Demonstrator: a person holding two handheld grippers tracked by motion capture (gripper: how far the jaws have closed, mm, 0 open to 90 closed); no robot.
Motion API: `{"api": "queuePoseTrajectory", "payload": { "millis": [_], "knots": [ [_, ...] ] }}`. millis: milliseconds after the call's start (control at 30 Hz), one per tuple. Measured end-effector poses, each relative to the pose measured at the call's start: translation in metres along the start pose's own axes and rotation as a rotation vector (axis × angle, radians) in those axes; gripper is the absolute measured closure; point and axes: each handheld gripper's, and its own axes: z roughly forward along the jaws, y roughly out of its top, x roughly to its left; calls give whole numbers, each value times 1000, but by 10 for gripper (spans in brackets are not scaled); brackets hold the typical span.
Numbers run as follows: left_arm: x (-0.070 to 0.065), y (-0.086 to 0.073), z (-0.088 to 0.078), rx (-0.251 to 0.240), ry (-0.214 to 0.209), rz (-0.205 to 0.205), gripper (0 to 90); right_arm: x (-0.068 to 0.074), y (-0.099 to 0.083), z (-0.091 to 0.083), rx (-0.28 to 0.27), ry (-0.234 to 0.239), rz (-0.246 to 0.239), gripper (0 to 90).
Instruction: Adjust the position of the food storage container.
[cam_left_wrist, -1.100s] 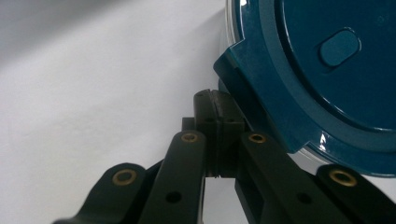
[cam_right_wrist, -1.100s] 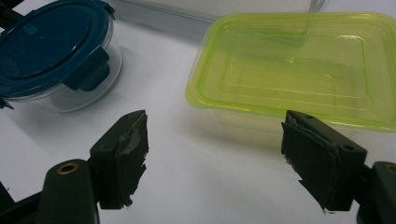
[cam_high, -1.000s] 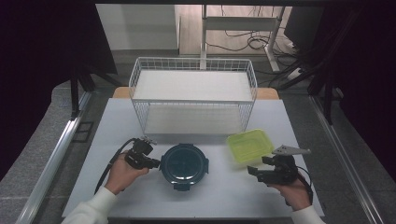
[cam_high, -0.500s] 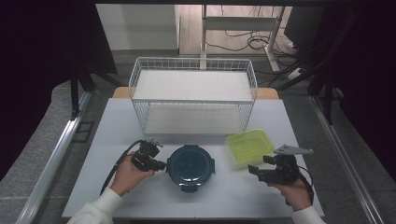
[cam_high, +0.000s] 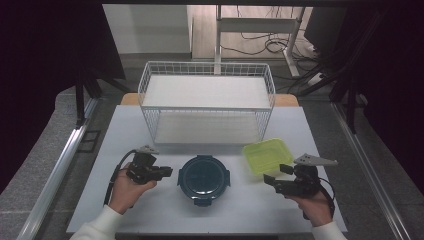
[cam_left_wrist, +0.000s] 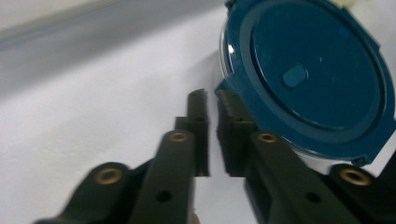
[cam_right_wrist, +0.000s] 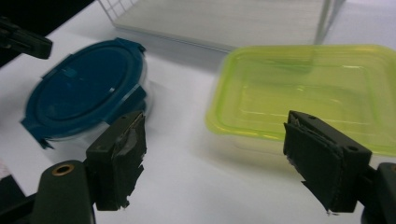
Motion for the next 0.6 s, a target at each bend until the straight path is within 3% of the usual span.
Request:
{"api": "queuePoseTrajectory", "payload": {
  "millis": [67,200,367,600],
  "knots": [
    [-1,-1,-5,-23,11,-6,708,3,1,0,1,13,4,209],
    [-2,-1,-11,-37,39,-37,419,6,2,0,-1,20,9,208],
    [-3,-1,-16,-49,42,-39,310,6,1,1,8,14,-12,209],
    [-3,-2,-18,-58,25,-51,288,9,2,3,30,28,-19,209]
  ]
}}
